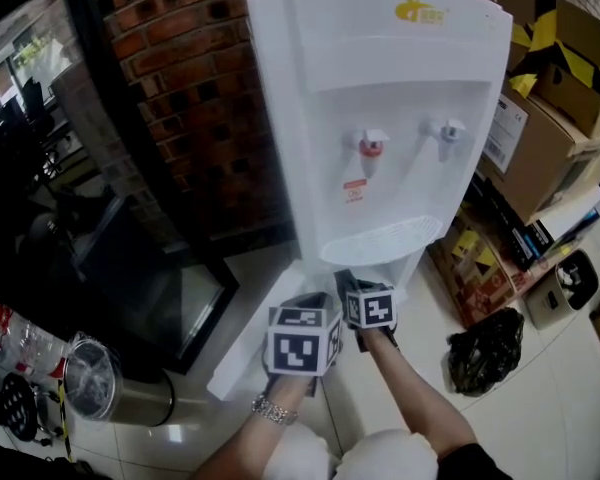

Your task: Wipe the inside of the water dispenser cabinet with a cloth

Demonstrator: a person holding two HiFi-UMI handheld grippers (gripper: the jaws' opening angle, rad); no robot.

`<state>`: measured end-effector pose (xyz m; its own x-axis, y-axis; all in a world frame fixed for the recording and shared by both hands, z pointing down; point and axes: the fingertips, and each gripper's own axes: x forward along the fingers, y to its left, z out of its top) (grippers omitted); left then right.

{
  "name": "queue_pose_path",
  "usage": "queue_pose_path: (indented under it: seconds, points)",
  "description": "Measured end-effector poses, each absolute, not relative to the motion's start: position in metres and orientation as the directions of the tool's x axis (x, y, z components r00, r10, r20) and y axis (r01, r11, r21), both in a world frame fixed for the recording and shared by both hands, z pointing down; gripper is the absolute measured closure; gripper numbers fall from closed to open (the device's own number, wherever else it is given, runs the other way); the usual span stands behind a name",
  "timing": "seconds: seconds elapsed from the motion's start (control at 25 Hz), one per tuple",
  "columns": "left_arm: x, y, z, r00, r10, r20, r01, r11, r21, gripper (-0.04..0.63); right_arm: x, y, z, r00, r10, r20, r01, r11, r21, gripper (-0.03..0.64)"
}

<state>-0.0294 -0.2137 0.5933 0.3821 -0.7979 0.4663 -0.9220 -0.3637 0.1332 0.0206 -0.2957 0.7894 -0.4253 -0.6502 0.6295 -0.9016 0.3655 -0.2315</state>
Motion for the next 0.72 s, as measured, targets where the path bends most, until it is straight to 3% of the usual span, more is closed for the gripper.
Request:
queue_pose_path:
  seconds: [0.24, 0.56, 0.72]
  points:
    - [-0.037, -0.215, 0.598, 0.366, -0.803, 0.470, -0.929, -0.347, 0.130, 0.589, 0.001, -0.299, 0.748, -0.448, -0.701, 0.555, -0.886, 0.431, -0.171, 0.595]
    - [-0.041, -0.210, 0.595, 0.363, -0.806, 0.466, -0.929, -0.349, 0.120, 0.589, 0.002, -0.276, 0.841, -0.424, -0.555, 0.716, -0.883, 0.430, -0.189, 0.595]
    - [-0.034, -0.207, 0.597, 0.380, -0.795, 0.472, -0.922, -0.369, 0.121, 0.589, 0.014, -0.275, 0.844, -0.371, -0.564, 0.738, -0.897, 0.424, -0.127, 0.595]
